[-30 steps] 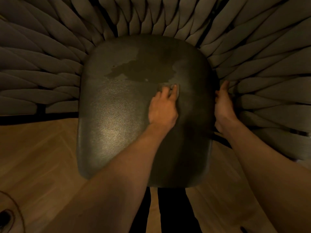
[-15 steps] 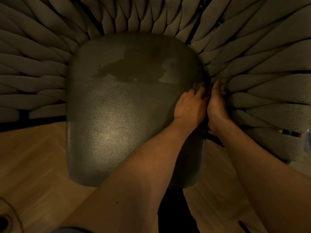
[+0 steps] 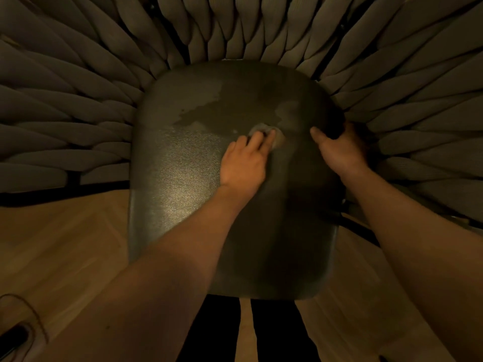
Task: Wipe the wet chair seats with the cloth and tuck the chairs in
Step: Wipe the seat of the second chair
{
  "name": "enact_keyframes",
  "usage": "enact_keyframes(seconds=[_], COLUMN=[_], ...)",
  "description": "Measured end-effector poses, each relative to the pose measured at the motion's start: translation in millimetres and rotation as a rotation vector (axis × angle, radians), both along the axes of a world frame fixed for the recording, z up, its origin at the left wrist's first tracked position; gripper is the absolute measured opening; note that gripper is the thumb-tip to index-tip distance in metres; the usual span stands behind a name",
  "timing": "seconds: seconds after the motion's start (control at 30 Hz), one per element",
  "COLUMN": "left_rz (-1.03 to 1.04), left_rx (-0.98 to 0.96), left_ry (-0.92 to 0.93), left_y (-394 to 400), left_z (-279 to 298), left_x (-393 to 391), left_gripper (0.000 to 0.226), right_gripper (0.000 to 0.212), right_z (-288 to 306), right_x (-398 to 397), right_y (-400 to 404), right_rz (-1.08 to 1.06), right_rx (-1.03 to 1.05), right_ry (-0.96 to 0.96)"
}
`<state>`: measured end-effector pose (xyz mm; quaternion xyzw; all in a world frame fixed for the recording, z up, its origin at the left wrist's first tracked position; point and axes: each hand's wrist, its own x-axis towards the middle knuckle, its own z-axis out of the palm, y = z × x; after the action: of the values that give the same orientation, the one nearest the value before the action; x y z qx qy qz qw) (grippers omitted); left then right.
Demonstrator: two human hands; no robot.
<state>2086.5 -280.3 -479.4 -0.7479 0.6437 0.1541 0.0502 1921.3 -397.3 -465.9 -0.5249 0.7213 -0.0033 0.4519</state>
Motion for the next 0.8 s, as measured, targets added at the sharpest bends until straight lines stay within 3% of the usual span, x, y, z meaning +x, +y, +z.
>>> enact_keyframes(seconds=[0.57, 0.8], left_rz=[0.399, 0.711], left_rx=[-0.063, -0.144], left_ry=[-0.178, -0.083], left_y=[70.8, 75.8], left_z=[-3.0, -4.0], left_x=[152.9, 169.5], left_gripper=[0.069, 0.072], right_gripper=[0.098, 0.100], right_z=[-5.1, -4.0], right_x=[7.0, 7.4], right_y=[-4.6, -6.8], right_rz=[0.112, 0.087], right_rx=[0.001, 0.018], right_ry=[0.103, 0.107])
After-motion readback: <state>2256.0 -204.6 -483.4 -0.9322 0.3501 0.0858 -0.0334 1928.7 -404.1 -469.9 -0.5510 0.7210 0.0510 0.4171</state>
